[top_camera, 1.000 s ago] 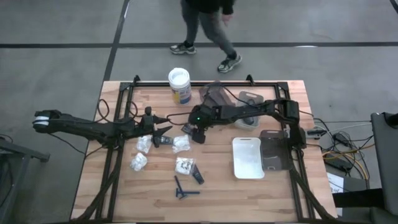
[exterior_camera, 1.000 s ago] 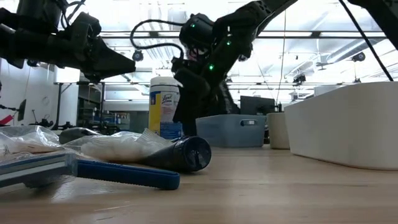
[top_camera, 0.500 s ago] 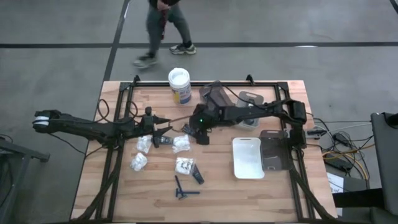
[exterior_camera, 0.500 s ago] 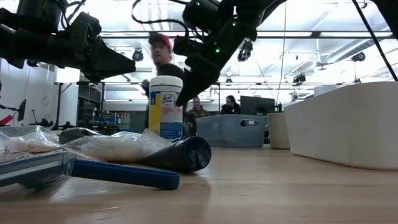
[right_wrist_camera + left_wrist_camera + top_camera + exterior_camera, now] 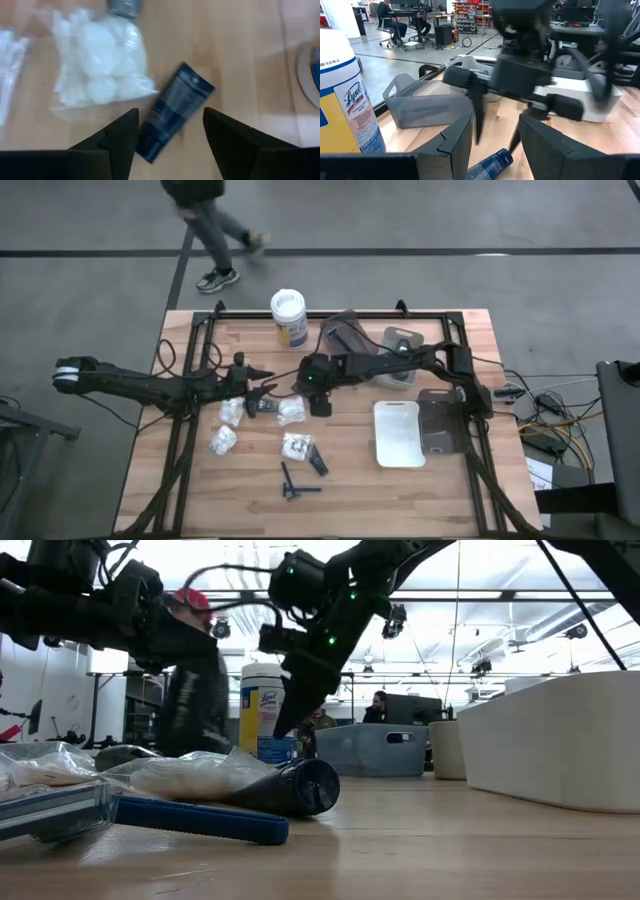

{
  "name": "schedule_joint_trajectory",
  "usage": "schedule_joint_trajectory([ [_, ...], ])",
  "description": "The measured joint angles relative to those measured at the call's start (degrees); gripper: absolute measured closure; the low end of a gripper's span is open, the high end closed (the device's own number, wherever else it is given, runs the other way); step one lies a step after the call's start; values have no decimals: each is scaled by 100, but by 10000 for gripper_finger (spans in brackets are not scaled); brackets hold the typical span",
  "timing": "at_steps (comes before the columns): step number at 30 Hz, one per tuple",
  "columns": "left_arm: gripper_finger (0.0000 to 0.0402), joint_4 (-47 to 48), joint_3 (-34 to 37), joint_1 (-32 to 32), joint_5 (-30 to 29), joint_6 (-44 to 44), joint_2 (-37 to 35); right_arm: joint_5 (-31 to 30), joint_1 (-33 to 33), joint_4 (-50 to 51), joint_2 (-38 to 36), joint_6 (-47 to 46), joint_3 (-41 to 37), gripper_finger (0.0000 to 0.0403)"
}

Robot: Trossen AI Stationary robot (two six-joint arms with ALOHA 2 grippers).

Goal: Pick & Place Travel size toiletries
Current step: Put the blue shaving cream into the white bin

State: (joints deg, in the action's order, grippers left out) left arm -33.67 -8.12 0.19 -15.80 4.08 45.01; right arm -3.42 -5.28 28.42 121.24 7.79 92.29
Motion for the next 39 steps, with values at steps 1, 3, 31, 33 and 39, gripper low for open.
schedule_joint_trajectory([
  [1, 234, 7, 0, 1, 12, 10, 1, 2, -28, -21, 40, -43, 31, 174],
  [3, 234, 6, 0, 0, 17, 13, 14, 14, -86, -3, 116, -150, 33, 164],
  [31, 234, 28, 0, 7, 10, 24, 36, 675, -213, 444, 563, -502, 20, 274],
  [33, 234, 30, 0, 4, 10, 24, 36, 705, -223, 607, 503, -422, 6, 282],
  [39, 234, 39, -42, 2, 59, 12, 0, 1389, -300, 625, 375, -265, 6, 282],
])
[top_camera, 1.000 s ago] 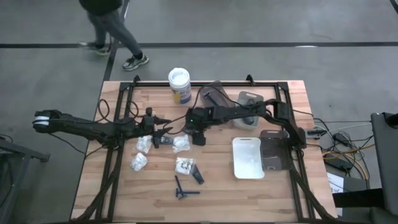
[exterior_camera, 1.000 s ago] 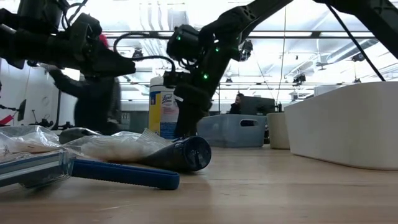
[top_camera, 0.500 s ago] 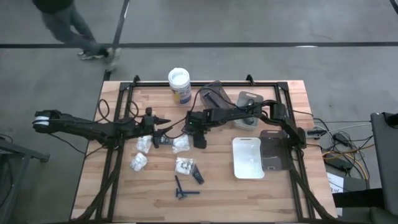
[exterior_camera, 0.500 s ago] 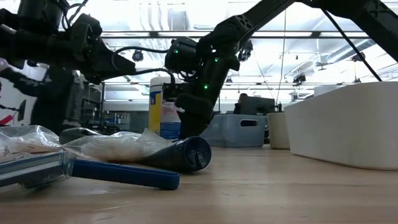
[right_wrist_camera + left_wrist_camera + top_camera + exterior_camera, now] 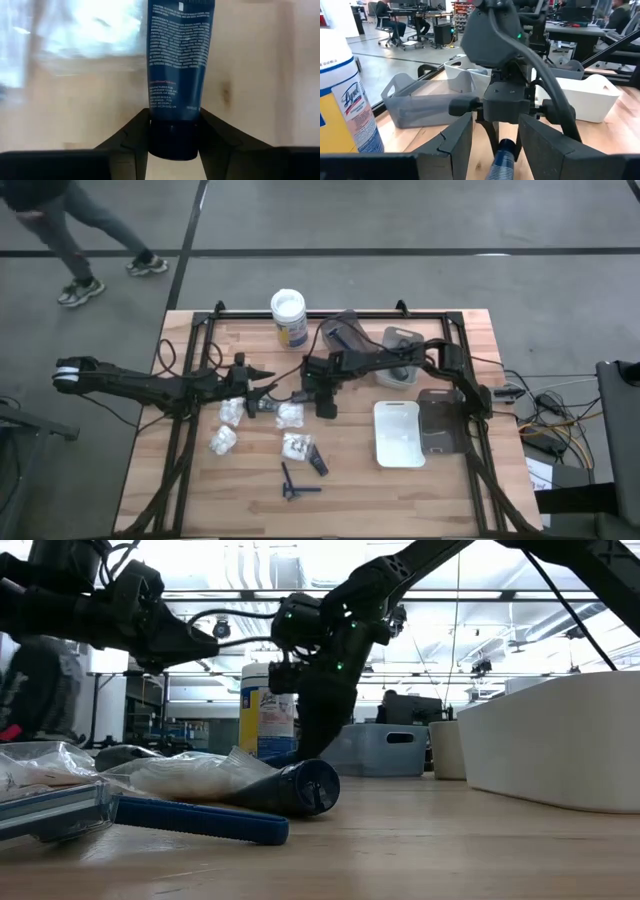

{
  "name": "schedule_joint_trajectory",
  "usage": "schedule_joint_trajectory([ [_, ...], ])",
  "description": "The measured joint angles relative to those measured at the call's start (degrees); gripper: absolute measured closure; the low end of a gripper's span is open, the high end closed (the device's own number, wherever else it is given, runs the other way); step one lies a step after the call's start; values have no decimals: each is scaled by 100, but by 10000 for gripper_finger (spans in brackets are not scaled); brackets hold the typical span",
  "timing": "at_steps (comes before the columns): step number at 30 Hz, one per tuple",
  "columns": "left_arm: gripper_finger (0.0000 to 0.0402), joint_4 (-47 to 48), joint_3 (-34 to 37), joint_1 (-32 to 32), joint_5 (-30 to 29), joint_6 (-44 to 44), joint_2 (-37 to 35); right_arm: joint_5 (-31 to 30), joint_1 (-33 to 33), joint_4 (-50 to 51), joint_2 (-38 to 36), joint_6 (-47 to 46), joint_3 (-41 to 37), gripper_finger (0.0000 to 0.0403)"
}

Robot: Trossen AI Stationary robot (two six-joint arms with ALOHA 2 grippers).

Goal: Pick & Place Travel size toiletries
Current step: Put the blue shaving cream into the white bin

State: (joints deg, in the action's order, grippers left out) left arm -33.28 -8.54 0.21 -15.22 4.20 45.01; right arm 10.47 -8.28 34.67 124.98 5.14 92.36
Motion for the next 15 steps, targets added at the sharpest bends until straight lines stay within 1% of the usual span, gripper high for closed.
schedule_joint_trajectory([
  [4, 234, 3, -36, 0, 127, -281, -4, 447, -99, 295, -52, 6, 0, 276],
  [7, 234, 0, -65, 4, 126, -602, 1, 482, -133, 570, -201, -30, -10, 271],
  [11, 234, -9, -98, 4, 129, -720, 0, 542, -130, 575, -483, -53, -78, 280],
  [15, 234, -3, -106, 0, 215, -735, 0, 1006, -130, 646, -781, -59, -91, 281],
])
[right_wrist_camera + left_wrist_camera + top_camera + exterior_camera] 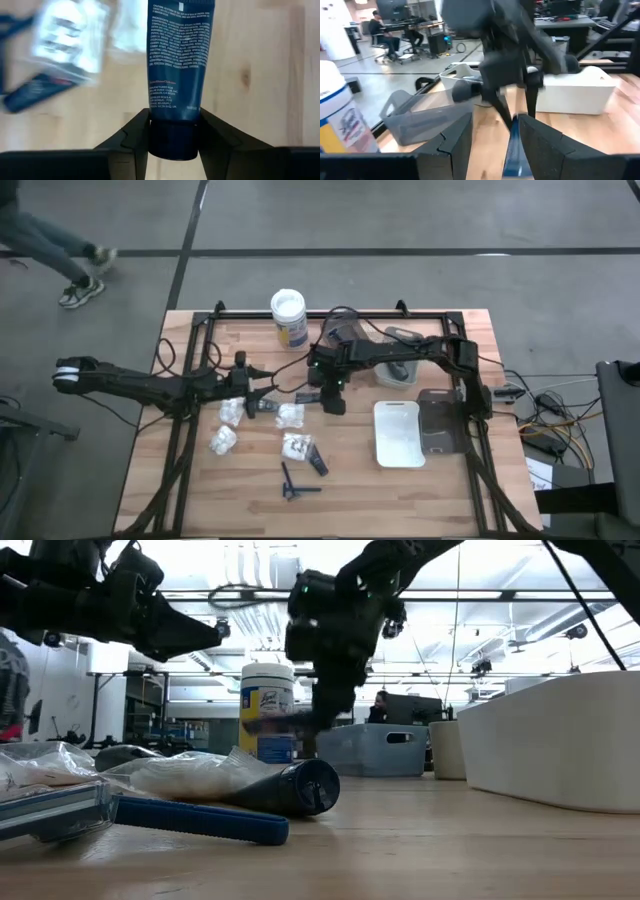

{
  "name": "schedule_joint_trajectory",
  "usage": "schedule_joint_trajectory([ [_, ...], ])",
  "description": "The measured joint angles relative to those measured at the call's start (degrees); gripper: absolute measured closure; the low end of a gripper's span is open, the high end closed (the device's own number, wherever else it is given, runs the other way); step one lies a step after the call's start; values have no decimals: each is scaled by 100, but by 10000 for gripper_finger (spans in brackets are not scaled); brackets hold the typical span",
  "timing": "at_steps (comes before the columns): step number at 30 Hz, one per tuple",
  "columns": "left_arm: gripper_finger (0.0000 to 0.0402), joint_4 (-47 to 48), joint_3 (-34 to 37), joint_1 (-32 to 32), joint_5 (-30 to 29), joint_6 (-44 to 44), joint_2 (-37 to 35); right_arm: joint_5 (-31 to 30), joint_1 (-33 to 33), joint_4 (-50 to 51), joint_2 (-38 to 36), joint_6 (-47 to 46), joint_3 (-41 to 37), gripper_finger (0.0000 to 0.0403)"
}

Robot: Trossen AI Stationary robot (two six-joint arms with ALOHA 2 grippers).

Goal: Pick & Place Travel size toiletries
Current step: Put the blue shaving cream into the white bin

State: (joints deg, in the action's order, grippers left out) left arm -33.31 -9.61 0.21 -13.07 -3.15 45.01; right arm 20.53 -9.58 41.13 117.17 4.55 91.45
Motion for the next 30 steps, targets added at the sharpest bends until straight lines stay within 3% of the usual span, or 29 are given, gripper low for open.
schedule_joint_trajectory([
  [11, 234, 0, -365, -38, 1140, -1212, 4, 361, 1, 391, -1286, 39, -16, 279],
  [19, 234, 904, -1174, -37, 1130, -2017, 215, 376, 6, 293, -1866, -115, -16, 270],
  [30, 234, 1574, -2547, -33, 697, -3120, 1596, 376, 6, 278, -1885, -109, -16, 273],
])
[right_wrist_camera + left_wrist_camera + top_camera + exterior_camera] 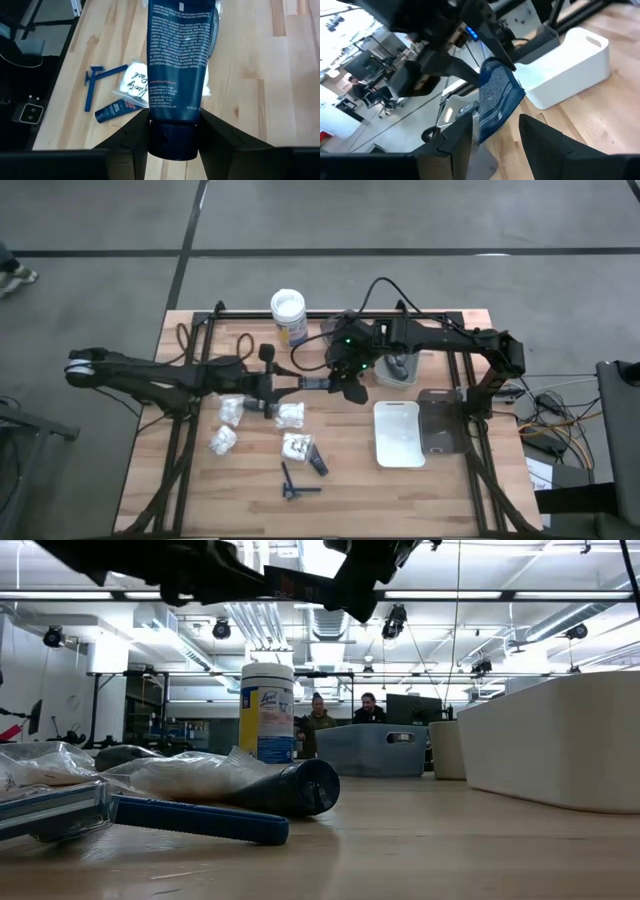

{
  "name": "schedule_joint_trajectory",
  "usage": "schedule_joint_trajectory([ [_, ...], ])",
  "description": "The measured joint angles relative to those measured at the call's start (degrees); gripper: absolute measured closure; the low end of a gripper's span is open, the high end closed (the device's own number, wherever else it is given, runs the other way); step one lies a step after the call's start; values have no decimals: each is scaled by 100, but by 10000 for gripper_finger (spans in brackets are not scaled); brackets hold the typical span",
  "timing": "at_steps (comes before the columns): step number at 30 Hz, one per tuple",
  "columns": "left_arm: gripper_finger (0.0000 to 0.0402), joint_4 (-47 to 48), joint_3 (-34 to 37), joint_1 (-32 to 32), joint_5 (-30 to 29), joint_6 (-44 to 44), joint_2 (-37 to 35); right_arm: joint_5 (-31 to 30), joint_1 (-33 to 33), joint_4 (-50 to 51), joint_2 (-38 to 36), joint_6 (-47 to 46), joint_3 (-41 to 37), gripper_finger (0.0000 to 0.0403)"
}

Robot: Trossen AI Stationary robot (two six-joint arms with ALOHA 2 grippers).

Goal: Pick & Place Travel size toiletries
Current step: Put the blue shaving cream into the white bin

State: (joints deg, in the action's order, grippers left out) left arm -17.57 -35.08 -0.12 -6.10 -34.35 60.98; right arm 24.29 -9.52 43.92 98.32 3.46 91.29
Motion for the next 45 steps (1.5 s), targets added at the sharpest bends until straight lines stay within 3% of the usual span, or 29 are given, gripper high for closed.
schedule_joint_trajectory([
  [8, 254, 42, -477, -13, 12, -54, 697, 0, -2, 36, 0, 126, 0, 277],
  [19, 390, 30, -578, -57, 78, 127, 723, 18, 2, 25, -2, 271, -2, 254],
  [33, 397, 437, -738, -59, 152, 1216, 834, -50, -302, 277, -668, 427, -54, 217],
  [45, 397, 1182, -2096, -52, 205, 1188, 2273, -53, -478, 857, -1506, 862, -394, 227],
])
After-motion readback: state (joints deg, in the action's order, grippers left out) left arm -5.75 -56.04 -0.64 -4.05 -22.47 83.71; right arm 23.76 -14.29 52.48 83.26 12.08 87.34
